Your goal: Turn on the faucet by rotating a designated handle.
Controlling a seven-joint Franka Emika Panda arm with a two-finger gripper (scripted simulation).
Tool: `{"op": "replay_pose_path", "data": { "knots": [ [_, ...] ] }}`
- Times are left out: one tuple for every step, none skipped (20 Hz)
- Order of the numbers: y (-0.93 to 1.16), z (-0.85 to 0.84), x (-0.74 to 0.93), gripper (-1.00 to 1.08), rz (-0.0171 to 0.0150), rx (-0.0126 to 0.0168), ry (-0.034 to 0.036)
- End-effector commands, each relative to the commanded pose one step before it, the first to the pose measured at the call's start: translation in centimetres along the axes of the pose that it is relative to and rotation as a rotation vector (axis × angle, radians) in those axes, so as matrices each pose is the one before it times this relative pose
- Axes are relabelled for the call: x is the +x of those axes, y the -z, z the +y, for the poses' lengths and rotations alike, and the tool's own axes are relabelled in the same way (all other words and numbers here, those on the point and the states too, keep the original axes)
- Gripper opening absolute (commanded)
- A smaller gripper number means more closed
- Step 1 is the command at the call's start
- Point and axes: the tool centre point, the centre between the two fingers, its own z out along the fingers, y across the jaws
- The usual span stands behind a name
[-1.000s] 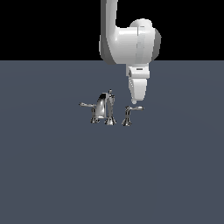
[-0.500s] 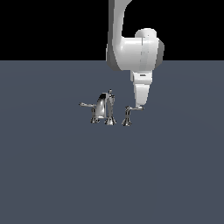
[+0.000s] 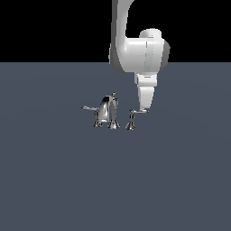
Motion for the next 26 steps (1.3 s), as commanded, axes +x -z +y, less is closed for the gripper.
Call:
{"op": "replay_pose_path", "data": {
  "knots": [
    [0.005,0.539,0.258,-1.0,0.00014,-0.00001,-0.00048],
    [0.001,0.271,0.112,-1.0,0.0,0.0,0.0],
    [0.001,0.273,0.113,-1.0,0.0,0.0,0.0],
    [0.001,0.275,0.114,-1.0,0.0,0.0,0.0],
    [0.001,0.277,0.115,-1.0,0.0,0.0,0.0],
    [0.001,0.279,0.116,-1.0,0.0,0.0,0.0],
    [0.001,0.281,0.117,-1.0,0.0,0.0,0.0],
    [0.001,0.283,0.118,-1.0,0.0,0.0,0.0],
    [0.001,0.286,0.119,-1.0,0.0,0.0,0.0],
    [0.001,0.288,0.12,-1.0,0.0,0.0,0.0],
    [0.001,0.29,0.122,-1.0,0.0,0.0,0.0],
    [0.001,0.292,0.123,-1.0,0.0,0.0,0.0],
    [0.001,0.294,0.124,-1.0,0.0,0.0,0.0],
    [0.0,0.0,0.0,-1.0,0.0,0.0,0.0],
    [0.015,-0.713,-0.802,-1.0,-0.00303,0.00964,0.00931],
    [0.001,0.297,-0.053,-1.0,0.00015,-0.00048,-0.00047],
    [0.002,0.299,-0.053,-1.0,0.00015,-0.00048,-0.00047],
    [0.002,0.302,-0.054,-1.0,0.00015,-0.00048,-0.00047],
    [0.002,0.304,-0.055,-1.0,0.00015,-0.00048,-0.00047],
    [-0.004,0.305,-0.049,-1.0,0.00018,-0.00059,-0.00057],
    [0.002,0.308,-0.056,-1.0,0.00015,-0.00049,-0.00047],
    [0.003,0.31,-0.056,-1.0,0.00015,-0.00049,-0.00047],
    [0.003,0.312,-0.057,-1.0,0.00015,-0.00048,-0.00047],
    [-0.003,0.313,-0.051,-1.0,0.00018,-0.00059,-0.00057],
    [0.003,0.315,-0.058,-1.0,0.00015,-0.00049,-0.00047],
    [-0.003,0.317,-0.053,-1.0,0.00018,-0.00059,-0.00057]
  ]
}}
